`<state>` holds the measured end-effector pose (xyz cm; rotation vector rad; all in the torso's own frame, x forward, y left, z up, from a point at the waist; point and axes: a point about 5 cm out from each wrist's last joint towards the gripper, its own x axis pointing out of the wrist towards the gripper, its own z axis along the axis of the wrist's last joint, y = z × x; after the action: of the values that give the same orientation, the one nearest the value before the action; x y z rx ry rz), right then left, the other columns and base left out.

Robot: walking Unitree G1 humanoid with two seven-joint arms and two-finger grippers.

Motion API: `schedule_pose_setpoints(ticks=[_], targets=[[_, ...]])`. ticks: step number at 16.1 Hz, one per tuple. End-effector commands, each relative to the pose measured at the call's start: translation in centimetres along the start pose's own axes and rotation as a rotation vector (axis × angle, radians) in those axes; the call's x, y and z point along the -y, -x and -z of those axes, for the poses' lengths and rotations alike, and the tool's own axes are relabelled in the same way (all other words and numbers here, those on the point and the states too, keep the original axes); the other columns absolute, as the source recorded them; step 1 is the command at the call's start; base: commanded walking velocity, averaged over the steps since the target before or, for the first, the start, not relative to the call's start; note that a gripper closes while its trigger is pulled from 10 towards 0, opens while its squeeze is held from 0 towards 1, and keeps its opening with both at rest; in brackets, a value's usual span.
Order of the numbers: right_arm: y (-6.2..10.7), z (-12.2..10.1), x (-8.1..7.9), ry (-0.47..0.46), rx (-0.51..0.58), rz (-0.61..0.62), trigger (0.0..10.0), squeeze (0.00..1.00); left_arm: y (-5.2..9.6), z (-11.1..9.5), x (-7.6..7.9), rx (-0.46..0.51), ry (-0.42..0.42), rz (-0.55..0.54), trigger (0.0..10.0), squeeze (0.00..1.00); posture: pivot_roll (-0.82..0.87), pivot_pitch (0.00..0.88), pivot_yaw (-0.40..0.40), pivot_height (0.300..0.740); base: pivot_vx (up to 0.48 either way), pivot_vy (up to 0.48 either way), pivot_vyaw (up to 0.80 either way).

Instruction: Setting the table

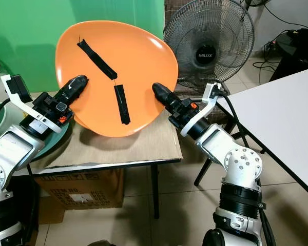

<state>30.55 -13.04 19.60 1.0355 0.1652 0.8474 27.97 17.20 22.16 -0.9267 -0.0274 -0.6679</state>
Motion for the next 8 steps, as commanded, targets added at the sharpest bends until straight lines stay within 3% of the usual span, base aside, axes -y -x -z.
schedule_pose_setpoints(ticks=[1, 8], targets=[[-0.47, -0.17, -0.5, -0.006, -0.002, -0.036, 0.0, 0.0, -0.06, -0.18, 0.6, -0.002, -0.006, 0.027, 0.0, 0.0, -0.02, 0.0, 0.045, 0.74, 0.0, 0.0, 0.0], [-0.55, -0.12, -0.48, -0.004, -0.003, -0.033, 0.0, 0.0, -0.13, 0.1, 0.63, -0.016, -0.005, 0.019, 0.0, 0.0, -0.02, 0.0, 0.044, 0.74, 0.0, 0.0, 0.0]])
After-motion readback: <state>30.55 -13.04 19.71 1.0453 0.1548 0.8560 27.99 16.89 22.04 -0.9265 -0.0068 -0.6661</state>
